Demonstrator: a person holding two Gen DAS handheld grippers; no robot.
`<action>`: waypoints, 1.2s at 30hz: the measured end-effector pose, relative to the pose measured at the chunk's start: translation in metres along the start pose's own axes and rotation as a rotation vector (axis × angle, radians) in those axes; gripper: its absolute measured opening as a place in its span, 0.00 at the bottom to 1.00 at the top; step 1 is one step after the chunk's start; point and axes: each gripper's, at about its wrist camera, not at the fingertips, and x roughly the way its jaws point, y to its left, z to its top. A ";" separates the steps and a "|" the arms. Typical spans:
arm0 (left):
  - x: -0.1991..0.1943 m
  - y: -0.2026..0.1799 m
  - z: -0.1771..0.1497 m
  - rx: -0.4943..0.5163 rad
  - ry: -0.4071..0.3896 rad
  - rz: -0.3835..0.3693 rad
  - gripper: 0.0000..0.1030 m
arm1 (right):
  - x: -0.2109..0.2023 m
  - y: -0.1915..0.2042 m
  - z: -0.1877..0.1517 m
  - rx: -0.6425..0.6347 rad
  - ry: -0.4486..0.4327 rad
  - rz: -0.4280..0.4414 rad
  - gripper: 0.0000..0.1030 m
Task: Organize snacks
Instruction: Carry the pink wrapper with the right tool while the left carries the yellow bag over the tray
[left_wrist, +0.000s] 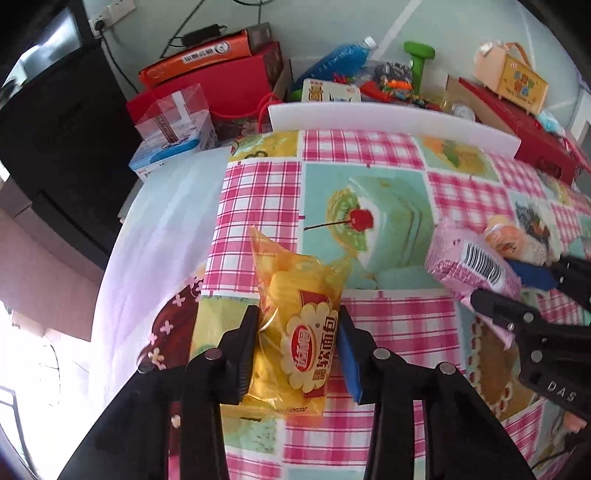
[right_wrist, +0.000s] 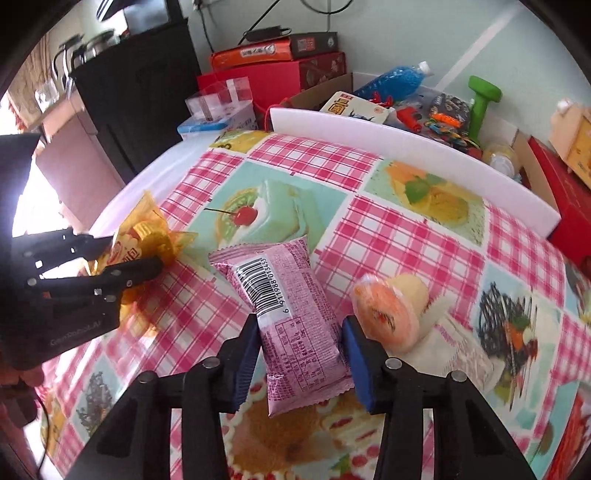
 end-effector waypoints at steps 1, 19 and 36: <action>-0.005 -0.002 -0.003 -0.024 -0.014 -0.013 0.39 | -0.004 -0.002 -0.004 0.014 -0.009 0.008 0.46; -0.081 -0.097 0.000 -0.128 -0.149 -0.150 0.38 | -0.126 -0.073 -0.088 0.274 -0.181 -0.138 0.46; -0.100 -0.238 0.007 -0.001 -0.131 -0.298 0.38 | -0.213 -0.181 -0.147 0.560 -0.302 -0.292 0.46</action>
